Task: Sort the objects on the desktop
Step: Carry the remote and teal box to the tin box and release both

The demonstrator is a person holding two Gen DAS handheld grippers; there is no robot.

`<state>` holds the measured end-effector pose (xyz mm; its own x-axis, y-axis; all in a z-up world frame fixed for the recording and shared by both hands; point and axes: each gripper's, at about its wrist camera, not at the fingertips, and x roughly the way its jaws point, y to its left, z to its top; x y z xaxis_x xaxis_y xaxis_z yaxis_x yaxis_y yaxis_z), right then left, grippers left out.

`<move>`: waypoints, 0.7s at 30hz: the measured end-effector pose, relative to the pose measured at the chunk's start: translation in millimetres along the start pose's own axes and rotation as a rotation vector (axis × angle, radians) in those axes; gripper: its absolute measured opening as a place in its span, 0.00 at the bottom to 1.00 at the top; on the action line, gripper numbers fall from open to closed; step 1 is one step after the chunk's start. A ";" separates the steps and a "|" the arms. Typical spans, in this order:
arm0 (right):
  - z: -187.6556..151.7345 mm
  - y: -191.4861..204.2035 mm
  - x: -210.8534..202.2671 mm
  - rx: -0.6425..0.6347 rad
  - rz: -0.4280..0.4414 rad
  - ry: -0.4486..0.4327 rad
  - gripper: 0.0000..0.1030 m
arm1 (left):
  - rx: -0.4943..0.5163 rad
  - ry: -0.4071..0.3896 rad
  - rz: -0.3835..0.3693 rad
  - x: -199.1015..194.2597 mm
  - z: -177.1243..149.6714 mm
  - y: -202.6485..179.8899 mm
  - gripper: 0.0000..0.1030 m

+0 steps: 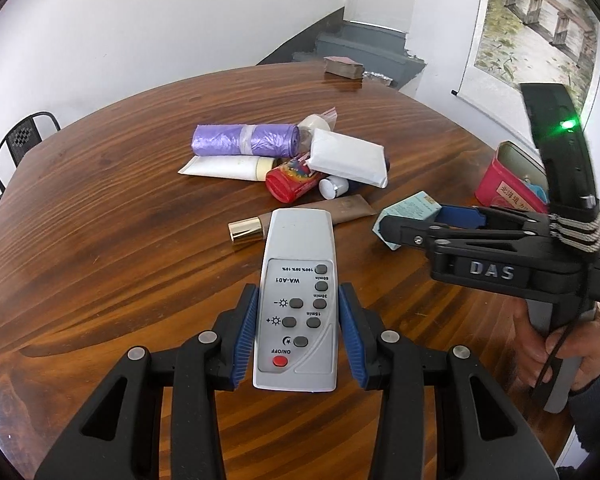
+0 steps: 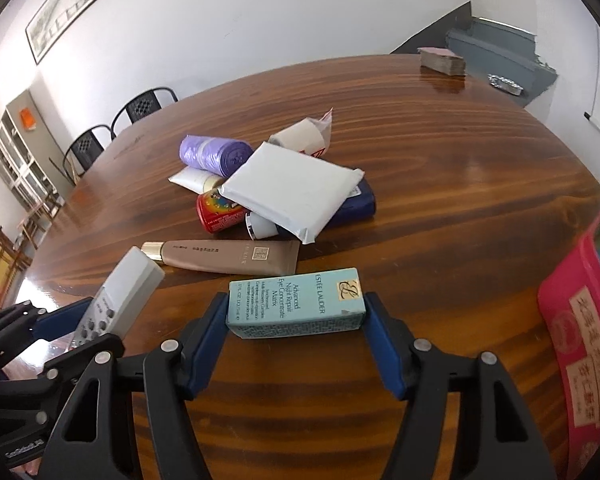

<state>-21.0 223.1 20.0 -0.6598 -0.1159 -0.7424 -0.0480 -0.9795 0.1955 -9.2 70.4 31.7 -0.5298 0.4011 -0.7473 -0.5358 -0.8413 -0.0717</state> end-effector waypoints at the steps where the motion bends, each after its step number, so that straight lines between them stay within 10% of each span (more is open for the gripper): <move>1: -1.0 -0.2 -3.7 0.005 0.003 -0.010 0.68 | 0.002 -0.001 -0.002 -0.7 0.3 -1.4 0.41; 21: -28.7 -61.4 -120.2 0.122 -0.128 -0.262 0.68 | 0.043 -0.027 -0.080 -4.0 12.7 -48.4 0.41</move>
<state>82.7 292.5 78.9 -0.8126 0.0691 -0.5788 -0.2222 -0.9547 0.1980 10.5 114.1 46.6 -0.5019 0.4763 -0.7220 -0.6046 -0.7901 -0.1010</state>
